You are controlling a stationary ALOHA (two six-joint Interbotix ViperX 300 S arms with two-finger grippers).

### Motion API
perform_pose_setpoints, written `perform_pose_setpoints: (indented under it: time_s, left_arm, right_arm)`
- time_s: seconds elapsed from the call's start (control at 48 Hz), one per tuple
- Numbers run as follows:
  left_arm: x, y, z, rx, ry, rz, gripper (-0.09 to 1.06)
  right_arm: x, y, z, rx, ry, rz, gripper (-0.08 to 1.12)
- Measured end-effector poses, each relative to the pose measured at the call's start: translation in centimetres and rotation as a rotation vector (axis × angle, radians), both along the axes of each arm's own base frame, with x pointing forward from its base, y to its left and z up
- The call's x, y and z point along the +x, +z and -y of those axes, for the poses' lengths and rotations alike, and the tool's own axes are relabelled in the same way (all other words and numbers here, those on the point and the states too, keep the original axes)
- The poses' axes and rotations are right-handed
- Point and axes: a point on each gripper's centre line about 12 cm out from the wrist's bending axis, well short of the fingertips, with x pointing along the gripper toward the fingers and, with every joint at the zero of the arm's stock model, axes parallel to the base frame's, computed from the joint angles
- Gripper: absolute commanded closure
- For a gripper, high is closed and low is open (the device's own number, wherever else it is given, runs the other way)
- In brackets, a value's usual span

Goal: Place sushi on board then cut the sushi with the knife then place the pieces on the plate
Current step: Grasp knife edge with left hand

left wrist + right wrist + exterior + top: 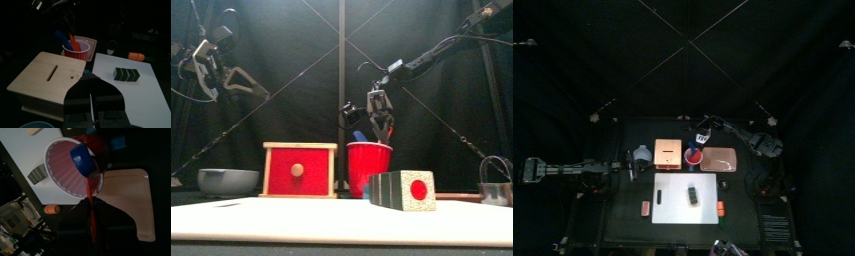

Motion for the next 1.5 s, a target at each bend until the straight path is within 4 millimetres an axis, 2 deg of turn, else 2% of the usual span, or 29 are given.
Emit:
perform_pose_setpoints:
  time_s: [0.25,0.396,0.625,1.042,1.25,1.375,1.5]
  left_arm:
    - [0.0,0.0,0.0,0.000,0.000,0.000,0.97]
    - [0.0,0.0,0.0,-0.001,0.001,0.000,0.97]
    - [0.0,0.0,0.0,-0.008,0.005,0.002,0.97]
    - [0.3,0.8,-0.1,-0.003,0.003,0.026,0.97]
    - [0.8,1.8,0.1,0.005,-0.008,0.060,0.97]
    - [1.0,2.3,0.5,0.012,-0.028,0.083,0.97]
    - [1.2,2.9,1.3,0.024,-0.062,0.125,0.97]
  right_arm:
    - [1.0,1.6,-0.3,-0.057,0.036,0.016,0.67]
    - [0.7,3.1,-0.7,-0.104,0.056,0.023,0.67]
    - [-0.5,5.6,-1.7,-0.144,0.067,0.045,0.67]
    - [-4.3,11.2,-4.4,-0.233,0.056,0.143,0.67]
    - [-5.9,14.7,-6.9,-0.353,0.042,0.299,0.67]
    - [-6.4,15.4,-9.3,-0.413,0.052,0.397,0.67]
    - [-6.9,15.0,-12.4,-0.473,0.075,0.510,0.67]
